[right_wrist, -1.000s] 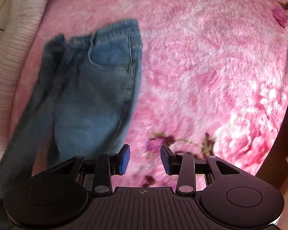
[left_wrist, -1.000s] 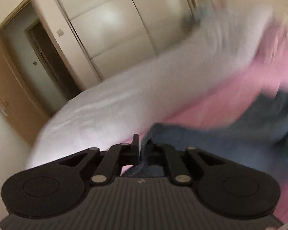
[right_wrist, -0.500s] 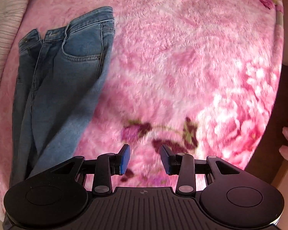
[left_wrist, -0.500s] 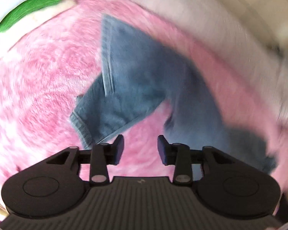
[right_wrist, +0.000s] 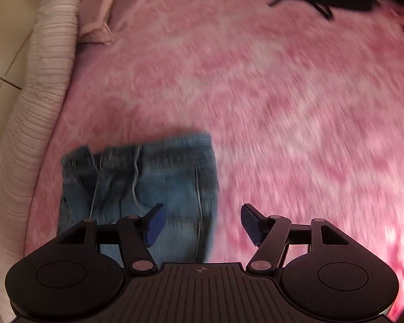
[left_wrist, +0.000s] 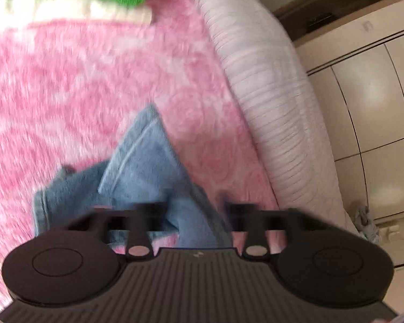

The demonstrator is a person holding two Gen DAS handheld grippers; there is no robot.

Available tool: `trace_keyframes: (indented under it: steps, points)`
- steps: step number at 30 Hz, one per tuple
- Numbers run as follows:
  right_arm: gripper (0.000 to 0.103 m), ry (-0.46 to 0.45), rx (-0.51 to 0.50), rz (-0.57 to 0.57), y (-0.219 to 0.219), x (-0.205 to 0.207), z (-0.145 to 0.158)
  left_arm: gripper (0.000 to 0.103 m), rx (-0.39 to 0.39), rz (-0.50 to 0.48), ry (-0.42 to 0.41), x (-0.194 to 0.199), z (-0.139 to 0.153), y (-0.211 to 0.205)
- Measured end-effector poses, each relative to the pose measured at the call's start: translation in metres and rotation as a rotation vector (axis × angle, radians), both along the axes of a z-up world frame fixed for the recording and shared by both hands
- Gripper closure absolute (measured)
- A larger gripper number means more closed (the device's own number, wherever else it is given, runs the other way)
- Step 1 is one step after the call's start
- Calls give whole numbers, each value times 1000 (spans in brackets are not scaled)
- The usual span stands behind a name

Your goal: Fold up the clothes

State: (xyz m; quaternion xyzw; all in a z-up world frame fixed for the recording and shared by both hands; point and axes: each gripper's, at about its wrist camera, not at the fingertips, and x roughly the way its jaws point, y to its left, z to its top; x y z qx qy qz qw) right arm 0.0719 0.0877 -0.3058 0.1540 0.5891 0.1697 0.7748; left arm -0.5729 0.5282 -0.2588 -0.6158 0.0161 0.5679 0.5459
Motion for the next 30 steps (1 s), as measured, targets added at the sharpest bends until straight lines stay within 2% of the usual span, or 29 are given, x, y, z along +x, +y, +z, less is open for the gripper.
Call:
trace_keyframes:
  steps: [2,5,7,9,10,11,12,14,19,22,24,26,27,28,29,30]
  points:
    - [38,-13,21,-10,0,14,-11,102,35,-23,37,2,1,-8]
    - [38,11,82,-69,-3,34,-32,103,83,-79,171,3,14,-22]
    - [38,34,139,-96,-3,44,-46,103,80,-74,201,-3,16,-31]
    - [38,82,147,-89,2,50,-61,103,71,-68,222,-9,18,-40]
    - [39,92,137,-79,5,49,-66,103,69,-70,244,-12,20,-46]
    - [48,84,126,-56,8,48,-66,103,67,-73,267,-14,23,-53]
    - [92,74,110,-22,11,46,-64,103,72,-78,285,-19,28,-60]
    - [98,52,97,35,13,44,-54,103,86,-90,316,-31,41,-75]
    - [102,43,209,81,-23,35,7,103,144,-82,391,-84,82,-132]
    - [102,64,221,86,-64,7,35,102,125,-68,466,-117,78,-174]
    - [101,83,146,96,-90,-20,37,97,43,-96,594,-132,47,-197]
    - [99,127,13,167,-108,-46,18,91,-113,-155,726,-139,0,-212]
    - [98,172,-94,177,-116,-57,4,91,-190,-185,738,-142,-24,-218]
    - [98,205,-188,174,-123,-65,-7,90,-218,-198,746,-143,-37,-224]
    - [97,228,-249,172,-129,-71,-15,89,-246,-210,754,-144,-51,-229]
    - [96,234,-278,171,-133,-74,-18,88,-238,-199,760,-144,-54,-234]
